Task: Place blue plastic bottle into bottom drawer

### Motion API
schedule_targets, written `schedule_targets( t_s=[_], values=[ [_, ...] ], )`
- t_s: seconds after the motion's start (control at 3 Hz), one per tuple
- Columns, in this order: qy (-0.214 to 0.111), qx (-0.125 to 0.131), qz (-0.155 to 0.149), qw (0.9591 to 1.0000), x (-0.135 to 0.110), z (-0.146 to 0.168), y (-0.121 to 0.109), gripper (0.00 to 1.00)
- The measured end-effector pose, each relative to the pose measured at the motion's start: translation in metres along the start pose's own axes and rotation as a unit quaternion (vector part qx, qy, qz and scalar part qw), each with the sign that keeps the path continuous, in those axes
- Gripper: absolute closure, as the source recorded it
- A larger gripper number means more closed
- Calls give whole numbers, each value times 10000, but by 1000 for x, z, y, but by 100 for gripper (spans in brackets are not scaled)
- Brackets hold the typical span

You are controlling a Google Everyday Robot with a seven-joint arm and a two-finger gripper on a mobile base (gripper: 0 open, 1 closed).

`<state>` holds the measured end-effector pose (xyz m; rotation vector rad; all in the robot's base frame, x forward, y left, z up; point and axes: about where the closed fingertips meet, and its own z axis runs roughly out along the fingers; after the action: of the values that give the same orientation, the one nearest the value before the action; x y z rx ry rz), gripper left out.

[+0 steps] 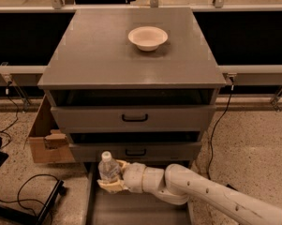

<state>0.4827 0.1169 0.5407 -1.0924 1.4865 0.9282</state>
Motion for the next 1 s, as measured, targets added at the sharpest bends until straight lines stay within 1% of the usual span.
schedule_targets(
  t_s=[0.33, 0.67, 1.0],
  values=[
    [84, -192, 211, 9996, 51, -1, -24, 100],
    [310, -201, 591, 9976, 85, 1, -42, 100],
    [360, -181, 623, 9972, 91, 0, -45, 100]
  ],
)
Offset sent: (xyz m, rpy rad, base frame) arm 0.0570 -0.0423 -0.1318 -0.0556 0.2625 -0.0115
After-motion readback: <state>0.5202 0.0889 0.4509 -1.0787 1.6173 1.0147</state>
